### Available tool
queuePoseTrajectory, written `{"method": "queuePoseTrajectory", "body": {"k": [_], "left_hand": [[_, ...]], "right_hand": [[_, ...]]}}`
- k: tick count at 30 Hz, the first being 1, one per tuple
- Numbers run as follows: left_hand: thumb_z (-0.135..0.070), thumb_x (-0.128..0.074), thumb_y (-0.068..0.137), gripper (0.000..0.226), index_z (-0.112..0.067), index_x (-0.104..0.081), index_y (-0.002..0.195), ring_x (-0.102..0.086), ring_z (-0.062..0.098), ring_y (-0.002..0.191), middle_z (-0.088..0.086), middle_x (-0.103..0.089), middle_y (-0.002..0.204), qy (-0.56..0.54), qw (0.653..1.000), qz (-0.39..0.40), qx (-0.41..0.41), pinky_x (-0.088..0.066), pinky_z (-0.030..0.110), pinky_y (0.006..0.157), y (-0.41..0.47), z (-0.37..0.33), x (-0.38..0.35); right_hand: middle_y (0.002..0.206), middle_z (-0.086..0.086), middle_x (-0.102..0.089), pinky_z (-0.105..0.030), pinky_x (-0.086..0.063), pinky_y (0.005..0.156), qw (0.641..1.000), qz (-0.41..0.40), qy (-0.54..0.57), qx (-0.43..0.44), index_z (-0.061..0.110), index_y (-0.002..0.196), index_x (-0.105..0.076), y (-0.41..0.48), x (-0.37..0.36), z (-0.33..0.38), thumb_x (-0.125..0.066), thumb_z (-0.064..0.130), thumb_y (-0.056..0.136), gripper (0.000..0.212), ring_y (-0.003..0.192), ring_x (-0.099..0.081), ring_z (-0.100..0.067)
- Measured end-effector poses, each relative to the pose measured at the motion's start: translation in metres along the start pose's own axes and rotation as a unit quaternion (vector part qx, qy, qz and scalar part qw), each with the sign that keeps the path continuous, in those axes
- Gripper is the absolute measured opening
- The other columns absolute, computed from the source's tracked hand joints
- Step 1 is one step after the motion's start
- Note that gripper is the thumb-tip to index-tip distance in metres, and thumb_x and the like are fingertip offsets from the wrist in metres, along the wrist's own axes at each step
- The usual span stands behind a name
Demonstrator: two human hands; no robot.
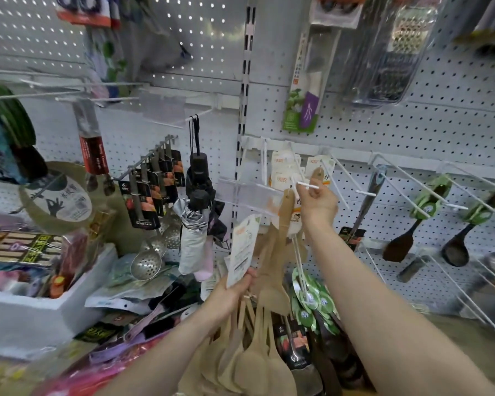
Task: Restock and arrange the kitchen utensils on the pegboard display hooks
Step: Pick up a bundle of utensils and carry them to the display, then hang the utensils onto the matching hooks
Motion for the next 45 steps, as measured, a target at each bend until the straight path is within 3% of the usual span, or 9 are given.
{"method": "queuePoseTrajectory", "body": {"k": [2, 6, 9, 12, 17, 20, 25, 38, 45], "left_hand": [[-0.034, -0.048, 0.085, 0.024, -0.014, -0.057, 0.094, -0.049, 0.010, 0.079, -0.002, -0.052, 0.083, 0.014, 1.000, 0.009, -0.008, -0.041, 0.017, 0.073, -0.003, 0.002, 0.002], [-0.024, -0.048, 0.100, 0.015, -0.014, -0.059, 0.101, -0.054, 0.009, 0.087, -0.003, -0.057, 0.091, 0.076, 0.996, -0.033, -0.017, -0.042, 0.020, 0.080, -0.008, 0.011, 0.005], [-0.014, -0.054, 0.097, 0.016, -0.020, -0.056, 0.111, -0.057, 0.014, 0.107, -0.013, -0.061, 0.105, 0.112, 0.990, -0.076, -0.027, -0.042, 0.021, 0.086, -0.008, 0.015, 0.002], [-0.009, -0.048, 0.098, 0.039, -0.014, -0.038, 0.136, -0.051, 0.012, 0.112, -0.009, -0.056, 0.117, 0.144, 0.987, -0.076, -0.007, -0.036, 0.024, 0.095, -0.012, 0.015, -0.010], [-0.015, -0.046, 0.098, 0.050, -0.011, -0.021, 0.142, -0.049, 0.024, 0.122, 0.003, -0.049, 0.130, 0.179, 0.979, -0.099, -0.012, -0.041, 0.043, 0.104, -0.027, 0.007, -0.026], [-0.018, -0.048, 0.099, 0.057, -0.006, -0.016, 0.145, -0.042, 0.017, 0.122, -0.009, -0.039, 0.126, 0.202, 0.976, -0.082, -0.028, -0.037, 0.035, 0.102, -0.036, -0.001, -0.036], [-0.025, -0.061, 0.093, 0.038, -0.031, -0.039, 0.124, -0.059, 0.007, 0.104, -0.013, -0.062, 0.111, 0.167, 0.985, -0.020, -0.048, -0.049, 0.037, 0.093, -0.036, -0.001, -0.038], [-0.013, -0.060, 0.093, 0.025, -0.026, -0.054, 0.114, -0.065, 0.007, 0.095, -0.008, -0.069, 0.099, 0.117, 0.991, -0.012, -0.069, -0.051, 0.023, 0.084, -0.002, -0.023, -0.035], [-0.013, -0.062, 0.092, 0.020, -0.025, -0.056, 0.107, -0.065, 0.006, 0.094, -0.007, -0.068, 0.098, 0.108, 0.991, -0.022, -0.075, -0.052, 0.023, 0.085, 0.014, -0.020, -0.038]], "right_hand": [[0.118, 0.010, -0.059, -0.030, -0.050, 0.097, 1.000, 0.005, 0.002, 0.020, 0.025, 0.129, -0.054, -0.006, -0.002, -0.004, -0.059, 0.008, 0.095, 0.039, 0.108, -0.060, -0.011], [0.112, 0.002, -0.058, -0.043, -0.052, 0.095, 0.998, 0.007, -0.026, 0.059, 0.027, 0.114, -0.050, -0.038, 0.006, -0.018, -0.063, 0.012, 0.092, 0.030, 0.101, -0.059, -0.013], [0.092, 0.002, -0.067, -0.040, -0.055, 0.087, 0.995, 0.088, 0.014, 0.033, 0.018, 0.100, -0.063, -0.073, 0.014, -0.023, -0.057, 0.022, 0.098, 0.007, 0.085, -0.065, -0.014], [0.077, -0.003, -0.070, -0.030, -0.053, 0.068, 0.982, 0.176, 0.064, 0.010, 0.010, 0.090, -0.068, -0.103, 0.020, -0.018, -0.051, 0.045, 0.096, 0.040, 0.070, -0.065, -0.014], [0.101, 0.008, -0.071, -0.028, -0.053, 0.081, 0.958, 0.270, -0.064, 0.068, 0.024, 0.110, -0.066, -0.130, 0.024, -0.013, -0.063, 0.053, 0.088, 0.036, 0.092, -0.066, -0.009], [0.100, 0.003, -0.074, -0.037, -0.057, 0.085, 0.969, 0.214, -0.094, 0.076, 0.018, 0.110, -0.070, -0.131, 0.032, -0.007, -0.066, 0.025, 0.092, 0.019, 0.094, -0.069, -0.014], [0.093, -0.011, -0.075, -0.044, -0.055, 0.080, 0.988, 0.138, -0.050, 0.040, 0.005, 0.098, -0.072, -0.115, 0.049, 0.001, -0.062, 0.017, 0.095, 0.015, 0.092, -0.070, -0.030], [0.097, -0.025, -0.066, -0.037, -0.045, 0.073, 0.995, 0.092, -0.010, 0.028, 0.001, 0.093, -0.063, -0.065, 0.032, 0.010, -0.062, 0.045, 0.084, 0.045, 0.075, -0.055, -0.017], [0.074, 0.009, -0.068, -0.029, -0.048, 0.070, 0.994, 0.089, 0.033, 0.048, 0.020, 0.085, -0.068, -0.053, 0.029, 0.001, -0.061, 0.024, 0.095, 0.013, 0.068, -0.060, -0.005]]}}
Point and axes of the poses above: each hand's wrist, its own y-axis towards the middle knuckle, its own x-axis out of the back of the hand, z = x × y, the point moved 4 cm from there along y, towards the middle knuckle
